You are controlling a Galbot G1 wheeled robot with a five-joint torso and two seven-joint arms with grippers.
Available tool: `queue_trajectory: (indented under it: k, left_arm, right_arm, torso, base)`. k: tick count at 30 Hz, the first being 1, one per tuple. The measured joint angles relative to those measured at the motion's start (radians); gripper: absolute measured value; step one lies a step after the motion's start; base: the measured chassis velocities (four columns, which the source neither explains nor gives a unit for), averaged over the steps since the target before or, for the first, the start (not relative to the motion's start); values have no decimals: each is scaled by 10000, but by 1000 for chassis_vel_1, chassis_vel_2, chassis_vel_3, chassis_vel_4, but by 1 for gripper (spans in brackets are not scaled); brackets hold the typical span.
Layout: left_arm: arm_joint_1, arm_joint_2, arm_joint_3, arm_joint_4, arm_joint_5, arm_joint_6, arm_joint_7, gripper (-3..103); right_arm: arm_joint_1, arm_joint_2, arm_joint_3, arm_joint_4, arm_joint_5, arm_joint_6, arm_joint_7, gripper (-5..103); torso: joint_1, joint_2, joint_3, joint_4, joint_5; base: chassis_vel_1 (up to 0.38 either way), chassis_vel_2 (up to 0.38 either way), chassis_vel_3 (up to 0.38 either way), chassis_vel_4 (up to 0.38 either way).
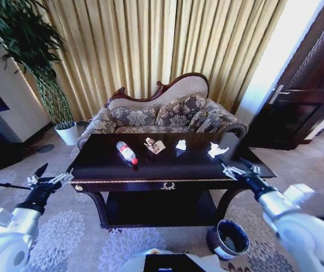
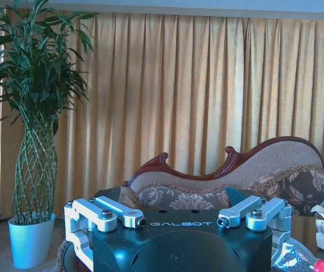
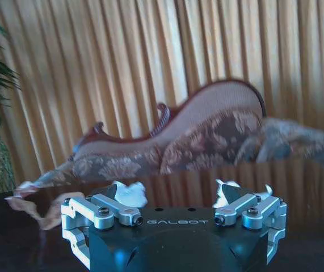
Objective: Move to the front of the table and place the trash on the table into the trash bin.
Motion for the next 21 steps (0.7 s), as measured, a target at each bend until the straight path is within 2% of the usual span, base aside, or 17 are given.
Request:
queue_trajectory:
  k: [3, 4, 7, 9, 12, 14, 17, 21]
  left_arm:
    - [-12, 32, -83, -66, -48, 19, -13, 100]
    - [-12, 32, -83, -66, -48, 19, -13, 100]
    - [-84, -60, -50, -118, -46, 49, -26, 100]
    - [-106, -108, -28, -130, -39, 61, -26, 100]
    - [-210, -362, 44, -187, 31, 191, -27, 100]
    - [-217, -412, 52, -203, 62, 219, -30, 100]
    - [-215, -499, 80, -255, 177, 271, -31, 100]
    - [-240, -553, 110, -333, 207, 390, -29, 100]
  right_arm:
    - [587, -1305, -262, -1272, 645, 47, 284, 100]
    - [587, -1305, -262, -1272, 645, 47, 284, 100]
    - [1096, -2604, -554, -2040, 1205, 306, 503, 100]
    - [1227, -2866, -646, -2169, 1332, 329, 558, 100]
    - [2174, -3881, -1285, -2806, 1785, 339, 792, 100]
    - [2472, -4107, -1537, -3018, 1957, 335, 875, 100]
    - [3348, -4592, -2460, -3656, 2189, 321, 1028, 100]
    - [4003, -4773, -3288, -4044, 2233, 324, 1032, 100]
  torso:
    - [12, -6, 5, -1, 1]
    - [12, -6, 5, -1, 1]
    - [13, -7, 4, -3, -1]
    - [12, -6, 3, -2, -2]
    - [7, -4, 1, -1, -5]
    - [8, -3, 1, -2, -5]
    - [10, -5, 3, -1, -2]
    - [9, -5, 3, -2, 0]
  base:
    - [0, 0, 0, 0]
    - [0, 0, 0, 0]
    - [0, 0, 0, 0]
    - [0, 0, 0, 0]
    - [0, 0, 0, 0]
    - [0, 0, 0, 0]
    - [0, 0, 0, 0]
    - [0, 0, 0, 0]
